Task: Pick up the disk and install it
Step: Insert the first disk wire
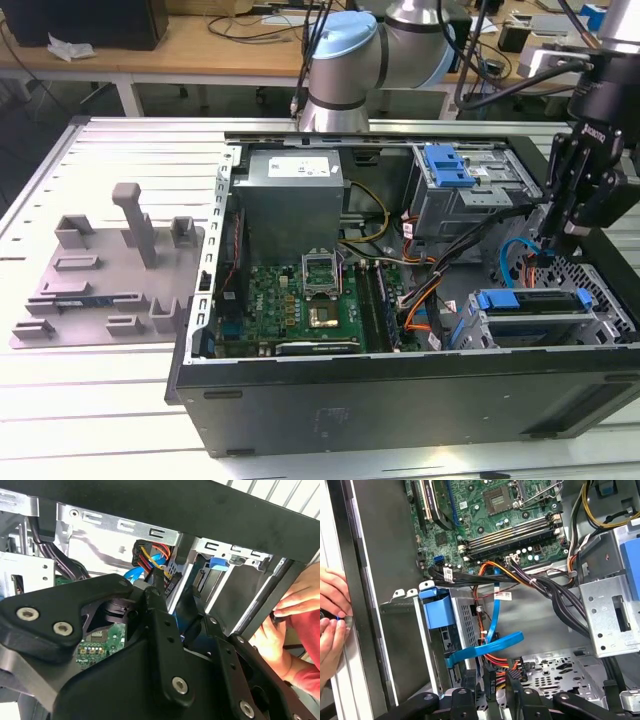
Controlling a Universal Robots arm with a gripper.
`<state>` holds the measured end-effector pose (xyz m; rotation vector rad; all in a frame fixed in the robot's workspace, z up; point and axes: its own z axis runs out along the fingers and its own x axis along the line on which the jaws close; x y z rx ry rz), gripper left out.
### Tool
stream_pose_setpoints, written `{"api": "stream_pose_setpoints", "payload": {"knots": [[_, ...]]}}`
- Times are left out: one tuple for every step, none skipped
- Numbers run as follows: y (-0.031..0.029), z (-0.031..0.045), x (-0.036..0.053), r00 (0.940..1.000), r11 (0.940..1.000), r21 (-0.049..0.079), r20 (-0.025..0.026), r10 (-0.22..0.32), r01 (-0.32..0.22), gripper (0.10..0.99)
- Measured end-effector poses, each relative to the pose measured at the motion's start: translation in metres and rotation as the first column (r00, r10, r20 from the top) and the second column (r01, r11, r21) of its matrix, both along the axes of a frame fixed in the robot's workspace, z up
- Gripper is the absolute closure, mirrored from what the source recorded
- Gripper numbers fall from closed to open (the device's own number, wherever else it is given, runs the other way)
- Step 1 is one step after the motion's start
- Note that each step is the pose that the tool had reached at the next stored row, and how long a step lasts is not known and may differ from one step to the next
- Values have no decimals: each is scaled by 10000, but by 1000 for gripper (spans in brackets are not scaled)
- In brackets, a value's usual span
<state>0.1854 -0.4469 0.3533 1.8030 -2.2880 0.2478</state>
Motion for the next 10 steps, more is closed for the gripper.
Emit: {"api": "stream_pose_setpoints", "payload": {"knots": [[2,-3,2,10000,10000,-5,-1,-2,2,714],[4,-5,3,10000,10000,-7,-2,-4,4,714],[7,-7,4,10000,10000,-17,-2,-3,3,714],[10,-8,5,10000,10000,-26,-2,-3,3,714],[16,-10,5,10000,10000,-40,-2,-2,2,729],[20,-11,5,10000,10000,-49,-2,-2,2,800],[23,-12,4,10000,10000,-57,-2,-3,3,863],[26,-13,5,10000,10000,-72,-2,-2,2,863],[28,-13,5,10000,10000,-85,-2,-3,3,918],[28,-13,5,10000,10000,-88,-2,-3,3,918]]}}
